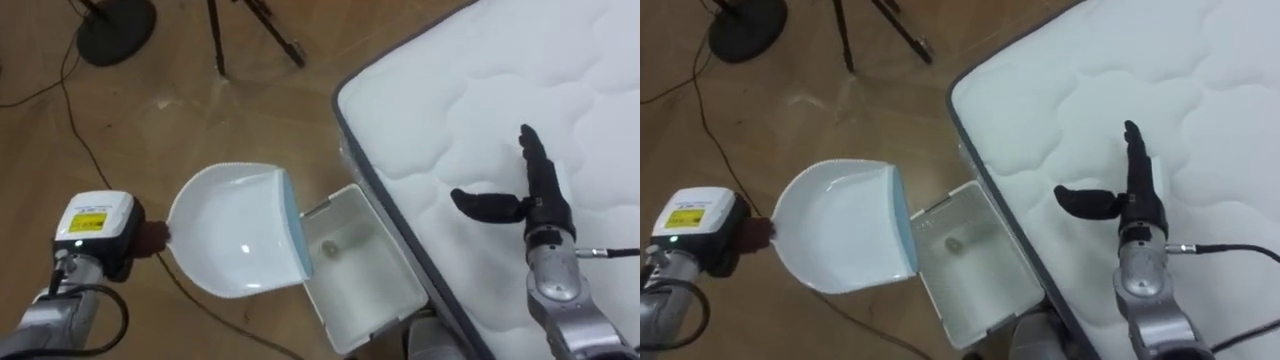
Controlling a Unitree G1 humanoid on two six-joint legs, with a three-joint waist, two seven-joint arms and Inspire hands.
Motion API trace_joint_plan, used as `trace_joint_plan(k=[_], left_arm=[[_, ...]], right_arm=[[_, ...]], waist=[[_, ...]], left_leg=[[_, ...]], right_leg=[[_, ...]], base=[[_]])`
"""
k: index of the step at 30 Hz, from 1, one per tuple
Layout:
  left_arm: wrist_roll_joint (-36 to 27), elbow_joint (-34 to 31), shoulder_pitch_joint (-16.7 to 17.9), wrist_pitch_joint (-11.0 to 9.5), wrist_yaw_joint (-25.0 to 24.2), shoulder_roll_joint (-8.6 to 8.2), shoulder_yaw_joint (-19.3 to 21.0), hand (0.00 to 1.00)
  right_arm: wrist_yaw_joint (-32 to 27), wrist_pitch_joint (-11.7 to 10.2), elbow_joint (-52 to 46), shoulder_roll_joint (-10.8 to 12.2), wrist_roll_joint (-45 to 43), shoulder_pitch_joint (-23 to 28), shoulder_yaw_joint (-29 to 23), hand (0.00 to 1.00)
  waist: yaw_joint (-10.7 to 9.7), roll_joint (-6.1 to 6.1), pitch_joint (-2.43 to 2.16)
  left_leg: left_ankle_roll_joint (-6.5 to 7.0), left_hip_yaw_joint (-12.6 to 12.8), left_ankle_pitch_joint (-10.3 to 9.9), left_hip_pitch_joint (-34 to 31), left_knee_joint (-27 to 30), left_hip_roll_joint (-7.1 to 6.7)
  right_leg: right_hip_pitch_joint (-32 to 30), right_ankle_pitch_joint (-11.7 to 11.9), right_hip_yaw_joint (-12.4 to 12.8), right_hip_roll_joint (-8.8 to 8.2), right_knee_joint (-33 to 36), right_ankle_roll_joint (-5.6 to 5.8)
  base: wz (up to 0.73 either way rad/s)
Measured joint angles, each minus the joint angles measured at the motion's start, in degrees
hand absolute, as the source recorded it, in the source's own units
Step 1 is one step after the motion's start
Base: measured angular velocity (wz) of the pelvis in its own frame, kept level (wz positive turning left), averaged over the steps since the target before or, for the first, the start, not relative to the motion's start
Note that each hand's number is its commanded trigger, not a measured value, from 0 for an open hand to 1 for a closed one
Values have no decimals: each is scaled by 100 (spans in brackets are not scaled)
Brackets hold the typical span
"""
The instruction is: Clean bed
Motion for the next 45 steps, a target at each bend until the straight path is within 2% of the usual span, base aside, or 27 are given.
trace_joint_plan(k=[1, 2, 4, 5, 6, 7, 8, 10, 11, 12, 13, 15, 17, 19, 20, 21, 24, 26, 31, 32, 33, 34, 36, 38, 40, 41, 45], left_arm=[[0, -69, 29, -6, 0, -11, 8, 100], [23, -169, 72, -10, 3, -36, 12, 100], [51, -283, 207, 3, 30, -55, 42, 100], [46, -317, 313, 1, 98, -112, 96, 100], [49, -348, 384, -17, 126, -193, 177, 100], [44, -379, 419, -35, 140, -223, 230, 100], [32, -380, 426, -90, 181, -267, 235, 100], [35, -375, 482, -117, 211, -430, 244, 100], [34, -385, 564, -132, 211, -503, 260, 100], [34, -381, 644, -148, 206, -504, 349, 100], [34, -373, 669, -134, 201, -524, 397, 100], [28, -333, 820, -164, 111, -686, 649, 100], [27, -297, 659, -283, 47, -707, 637, 100], [21, -369, 620, -288, 39, -773, 608, 100], [38, -462, 689, -284, 38, -793, 613, 100], [46, -496, 801, -262, 37, -797, 623, 100], [42, -491, 941, -245, -44, -798, 626, 100], [39, -491, 1038, -245, -44, -898, 675, 100], [40, -491, 1097, -369, -45, -961, 676, 100], [40, -491, 1155, -388, -47, -967, 681, 100], [42, -495, 1203, -425, -56, -968, 713, 100], [36, -495, 1228, -440, -57, -968, 734, 90], [25, -496, 1398, -496, -59, -1007, 852, 0], [28, -499, 1453, -510, -62, -1166, 1043, 0], [30, -498, 1459, -546, -45, -1266, 1144, 0], [31, -499, 1523, -590, -34, -1290, 1198, 0], [21, -534, 1515, -581, -30, -1425, 1162, 0]], right_arm=[[27, 1, -40, 3, 4, 34, -22, 0], [34, 9, -55, 26, 9, 63, -27, 0], [40, 68, -72, 139, 3, 53, -8, 0], [37, 71, -84, 195, 10, 61, -4, 0], [35, 94, -85, 220, 33, 75, -9, 0], [29, 109, -85, 242, 71, 77, -16, 0], [13, 131, -84, 263, 201, 131, -34, 0], [6, 149, -85, 272, 334, 248, -64, 0], [21, 144, -87, 290, 330, 319, -51, 0], [31, 129, -91, 376, 333, 321, -39, 0], [31, 122, -104, 406, 340, 322, -22, 0], [34, 108, -152, 398, 352, 321, 105, 0], [27, 91, -155, 393, 349, 391, 12, 0], [41, 66, -266, 408, 351, 556, -161, 0], [53, -10, -450, 407, 351, 688, -254, 0], [74, -91, -545, 401, 351, 756, -288, 0], [105, -165, -639, 390, 347, 951, -304, 0], [243, -174, -765, 351, 332, 1186, -407, 0], [345, -203, -768, 353, 333, 1240, -566, 0], [452, -212, -769, 348, 332, 1236, -566, 0], [526, -233, -778, 348, 338, 1224, -564, 0], [567, -242, -778, 347, 338, 1212, -559, 0], [707, -245, -784, 341, 326, 1207, -492, 0], [762, -242, -791, 345, 321, 1209, -474, 0], [791, -215, -788, 358, 336, 1211, -426, 0], [841, -187, -789, 375, 335, 1216, -354, 0], [961, -185, -757, 393, 348, 1259, -343, 0]], waist=[[18, -13, -5], [122, -57, -9], [264, -151, -14], [263, -174, -20], [271, -200, -34], [279, -198, -38], [297, -255, -43], [377, -345, -88], [502, -458, -138], [605, -598, -148], [626, -645, -130], [638, -620, -138], [347, -611, -132], [284, -669, -139], [303, -676, -139], [336, -657, -131], [264, -566, -100], [222, -479, -106], [7, -397, -135], [28, -399, -149], [129, -419, -150], [202, -433, -143], [410, -445, -146], [531, -498, -120], [628, -555, -151], [613, -575, -231], [450, -719, -249]], left_leg=[[5, 92, -42, 52, 1, 29], [19, 406, -145, 205, 4, 144], [19, 961, -245, 484, -45, 312], [17, 1241, -289, 613, -80, 403], [19, 1488, -305, 696, -158, 484], [17, 1683, -309, 715, -202, 589], [-9, 2074, -294, 829, -314, 695], [-82, 2672, -254, 1128, -526, 745], [-150, 3046, -269, 1282, -573, 764], [-216, 3116, -314, 1315, -385, 799], [-215, 2914, -316, 1282, -252, 830], [-316, 1577, -334, 780, 469, 1029], [-463, 910, -184, 305, 229, 1059], [-325, 1008, -36, 333, 306, 1088], [-316, 1314, -35, 440, 300, 1125], [-289, 1571, -51, 565, 272, 1170], [-267, 1759, -132, 808, 116, 1189], [-303, 1948, -116, 925, 46, 1189], [-422, 2027, -18, 1107, -68, 1148], [-470, 1934, -9, 1157, -105, 1115], [-526, 1598, 2, 1185, -146, 984], [-545, 1271, 6, 1184, -170, 914], [-554, -250, 21, 1087, -34, 604], [-595, -812, 97, 1073, -212, 333], [-541, -911, 190, 1058, -483, 157], [-539, -927, 212, 1196, -575, 158], [-538, -961, 215, 1569, -910, 184]], right_leg=[[32, 26, -19, 3, -5, -1], [25, 118, -222, -18, -26, -79], [84, 331, -1240, -265, -127, -440], [176, 473, -1858, -352, -311, -693], [276, 623, -2228, -316, -607, -827], [306, 697, -2308, -243, -708, -756], [322, 454, -2640, -367, -308, -492], [607, -60, -2816, -750, 332, -551], [842, -310, -2890, -1002, 352, -462], [963, -420, -2946, -1075, 164, -389], [985, -440, -2986, -1012, 79, -431], [1179, -316, -2679, -646, -350, -490], [1200, -308, -2543, -613, -332, -446], [1159, -312, -2310, -633, -254, -317], [1165, -288, -2324, -651, -292, -287], [1173, -216, -2435, -683, -343, -321], [1273, -126, -2734, -736, -427, -399], [1259, -117, -2748, -758, -429, -467], [1168, -186, -2380, -578, -420, -495], [1158, -188, -2219, -459, -446, -502], [1150, -158, -1942, -293, -481, -556], [1135, -140, -1782, -205, -480, -579], [1194, -124, -1208, 114, -498, -638], [1247, -90, -814, 297, -529, -619], [1296, -29, -530, 421, -547, -562], [1364, 13, -484, 447, -622, -576], [1759, 221, -462, 611, -1127, -582]], base=[[-100], [-142], [-158], [-135], [-127], [-111], [-100], [-109], [-144], [-147], [-138], [-105], [-2], [-14], [-74], [-82], [-52], [-43], [-33], [-84], [-105], [-135], [-141], [-111], [-105], [-85], [-19]])
